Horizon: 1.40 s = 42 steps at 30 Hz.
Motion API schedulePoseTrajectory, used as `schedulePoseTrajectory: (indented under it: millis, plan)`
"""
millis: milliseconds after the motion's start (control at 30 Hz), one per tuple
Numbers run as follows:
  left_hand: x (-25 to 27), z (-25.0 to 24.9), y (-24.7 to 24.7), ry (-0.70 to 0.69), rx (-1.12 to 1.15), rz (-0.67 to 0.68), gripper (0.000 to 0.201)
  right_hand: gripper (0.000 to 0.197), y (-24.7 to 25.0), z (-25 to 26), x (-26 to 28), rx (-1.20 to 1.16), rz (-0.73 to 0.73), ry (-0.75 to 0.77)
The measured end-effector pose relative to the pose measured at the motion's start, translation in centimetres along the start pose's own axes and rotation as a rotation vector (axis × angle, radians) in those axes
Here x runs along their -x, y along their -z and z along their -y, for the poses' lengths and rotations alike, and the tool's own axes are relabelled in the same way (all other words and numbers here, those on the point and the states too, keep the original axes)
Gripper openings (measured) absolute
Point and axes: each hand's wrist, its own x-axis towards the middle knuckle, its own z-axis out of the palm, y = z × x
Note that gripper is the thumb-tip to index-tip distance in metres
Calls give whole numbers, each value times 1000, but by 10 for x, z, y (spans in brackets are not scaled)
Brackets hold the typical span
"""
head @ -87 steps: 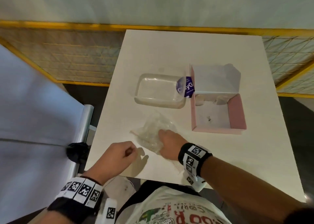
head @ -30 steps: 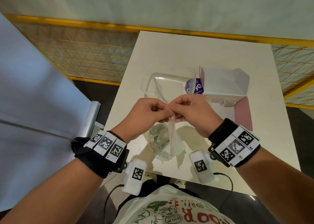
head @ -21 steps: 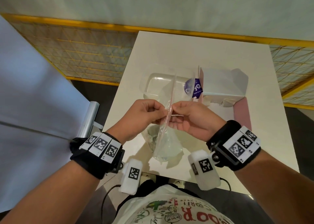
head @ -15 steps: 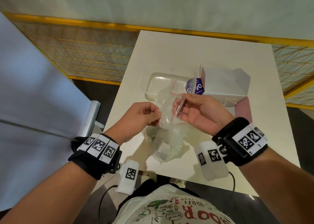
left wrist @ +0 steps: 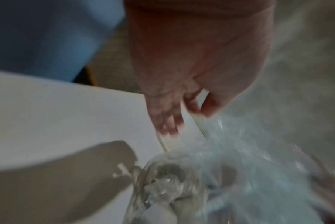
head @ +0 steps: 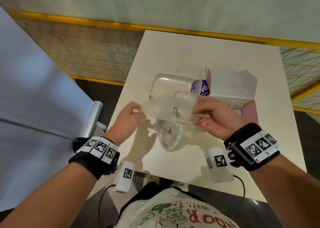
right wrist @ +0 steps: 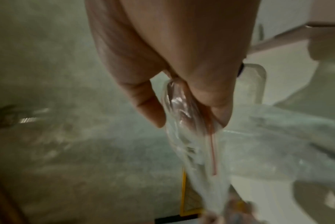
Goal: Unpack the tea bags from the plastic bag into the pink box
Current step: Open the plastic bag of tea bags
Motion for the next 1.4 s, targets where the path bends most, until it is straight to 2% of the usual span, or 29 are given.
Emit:
schedulePoseTrajectory:
  millis: [67,133,200,267,367,433,500,567,667,700,767,800,867,900,967,1033,1133,1233,1300,1333,1400]
  plan:
    - [7,-13,-10,-372,-231,-56,50,40,-6,-2,-1,153,-28,92]
    - [9,-32,-21,-660,-410,-32,78,39,-17,-4,-1,334,-1,139]
    - [8,-50,-30,-800,-559,-4,83,41,-28,-7,-1,478,51,160]
    - [8,-62,-36,-848,-632,88,79,41,-36,-10,-1,636,70,197]
    - [5,-68,-36,-693,-695,173,69,42,-39,-9,2,757,73,242]
    - [0,-72,-34,-632,-795,157,46,45,-36,-4,2,786,72,257]
    - [-3,-74,-31,-576,-750,176,17,44,-31,0,-2,875,-21,316]
    - [-4,-73,-31,-454,-543,209,12,42,-22,1,-8,982,-155,397]
    - [-4,-67,-30,-254,-120,226,26,23,-7,-5,-12,1205,-318,526]
    - [-4,-65,-29,-198,17,234,29,14,-1,-8,-11,1290,-368,541]
    - [-5,-64,-21,-85,261,245,33,20,15,-13,-12,1312,-463,441]
    - [-6,-63,-15,-24,349,255,38,28,20,-14,-11,1170,-487,313]
    - [-9,-54,-2,64,426,329,50,38,20,-13,-8,712,-450,27]
    - [-10,-48,3,91,408,387,52,37,15,-10,-6,484,-403,-68]
    - [-11,-31,12,126,306,476,50,25,8,-3,-8,98,-309,-136]
    - [-9,-15,15,153,160,501,35,16,-1,2,-12,-49,-189,-146]
    - [-4,-5,9,164,0,469,22,14,-14,-4,-17,-67,-97,-170]
    - [-11,2,6,248,168,313,29,17,-21,-10,-16,-207,-89,-170]
    - [-17,4,13,306,445,214,33,25,-13,-11,-12,-67,-33,-150]
    - [-19,4,16,344,625,182,34,26,-7,-13,-10,130,-18,-132]
    - [-20,2,14,417,897,123,30,19,4,-23,-6,615,-86,-90]
